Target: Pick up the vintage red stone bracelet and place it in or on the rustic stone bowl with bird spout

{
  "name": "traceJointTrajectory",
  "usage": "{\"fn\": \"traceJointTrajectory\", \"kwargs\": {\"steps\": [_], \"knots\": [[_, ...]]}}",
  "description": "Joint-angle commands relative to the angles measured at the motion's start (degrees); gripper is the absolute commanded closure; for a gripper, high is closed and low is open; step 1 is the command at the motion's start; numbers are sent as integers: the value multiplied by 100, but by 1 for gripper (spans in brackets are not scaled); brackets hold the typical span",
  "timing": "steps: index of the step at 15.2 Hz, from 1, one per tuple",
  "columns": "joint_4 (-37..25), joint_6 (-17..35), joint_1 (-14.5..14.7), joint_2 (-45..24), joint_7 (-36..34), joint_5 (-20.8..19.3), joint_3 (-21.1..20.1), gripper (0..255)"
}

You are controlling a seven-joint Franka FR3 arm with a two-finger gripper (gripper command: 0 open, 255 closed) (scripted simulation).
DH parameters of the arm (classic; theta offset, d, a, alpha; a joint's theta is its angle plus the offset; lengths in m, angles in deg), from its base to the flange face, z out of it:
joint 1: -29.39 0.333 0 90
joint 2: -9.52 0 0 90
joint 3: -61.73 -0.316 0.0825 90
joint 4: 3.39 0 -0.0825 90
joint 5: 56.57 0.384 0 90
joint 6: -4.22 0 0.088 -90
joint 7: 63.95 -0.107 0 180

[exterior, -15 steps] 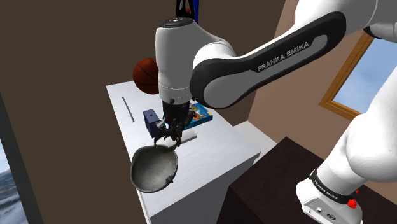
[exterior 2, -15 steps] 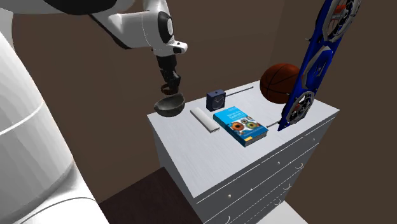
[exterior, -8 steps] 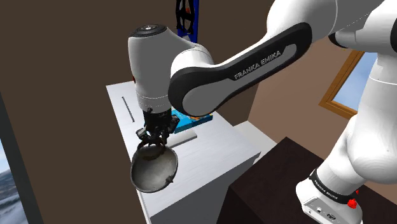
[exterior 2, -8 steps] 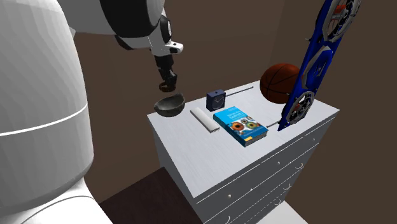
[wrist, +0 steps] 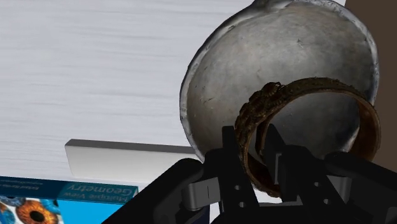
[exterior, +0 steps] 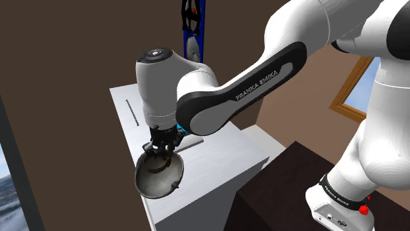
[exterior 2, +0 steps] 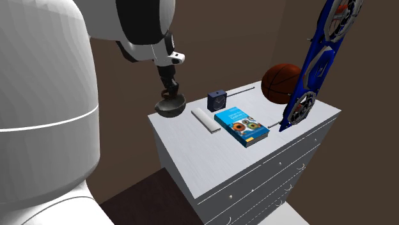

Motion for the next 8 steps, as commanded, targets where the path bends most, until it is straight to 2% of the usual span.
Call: {"fn": "traceJointTrajectory", "kwargs": {"steps": [1,8], "knots": [[83,135,26,-68,-69,-72,26,255],[127,234,47,-140,-118,-137,55,255]]}}
